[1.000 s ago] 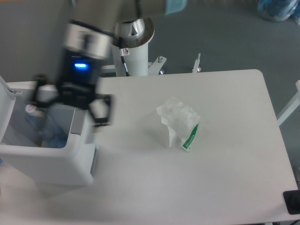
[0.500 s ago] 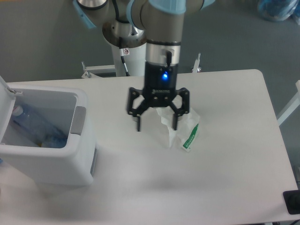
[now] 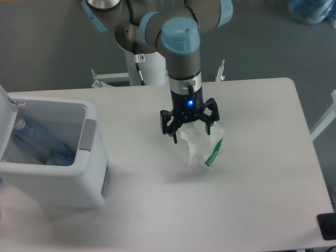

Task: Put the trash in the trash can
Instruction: 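Lower the gripper and pinch the edge of the plastic bag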

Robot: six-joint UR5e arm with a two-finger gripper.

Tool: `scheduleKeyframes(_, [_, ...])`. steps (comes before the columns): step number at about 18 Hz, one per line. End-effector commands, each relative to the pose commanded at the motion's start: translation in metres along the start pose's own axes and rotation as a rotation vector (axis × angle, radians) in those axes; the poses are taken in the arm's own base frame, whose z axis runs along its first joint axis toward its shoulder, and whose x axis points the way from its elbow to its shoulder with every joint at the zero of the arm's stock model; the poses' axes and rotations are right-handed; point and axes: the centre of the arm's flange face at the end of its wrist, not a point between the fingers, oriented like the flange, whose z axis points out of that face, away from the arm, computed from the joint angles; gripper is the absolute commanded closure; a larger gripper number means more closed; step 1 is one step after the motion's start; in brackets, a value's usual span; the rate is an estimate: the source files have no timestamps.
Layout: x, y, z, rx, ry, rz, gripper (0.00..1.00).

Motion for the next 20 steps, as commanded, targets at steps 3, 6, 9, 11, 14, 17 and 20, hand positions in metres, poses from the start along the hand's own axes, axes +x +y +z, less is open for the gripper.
scheduleKeyframes(3, [0.021, 0.012, 0.008, -0.046, -0.005, 0.087, 0.0])
scheduleKeyframes(6, [0.034, 0.027, 0.022, -0.096, -0.021, 0.111, 0.0])
scheduleKeyframes(9, [0.044, 0.032, 0.032, -0.124, -0.01, 0.131, 0.0])
scheduleKeyframes(11, [0.045, 0.034, 0.039, -0.142, -0.014, 0.138, 0.0])
scheduleKeyframes(14, [0.047, 0.035, 0.049, -0.171, -0.02, 0.146, 0.01])
scheduleKeyframes(17, [0.044, 0.04, 0.053, -0.209, -0.061, 0.16, 0.02])
scheduleKeyframes(20, [0.044, 0.04, 0.06, -0.224, -0.064, 0.17, 0.03])
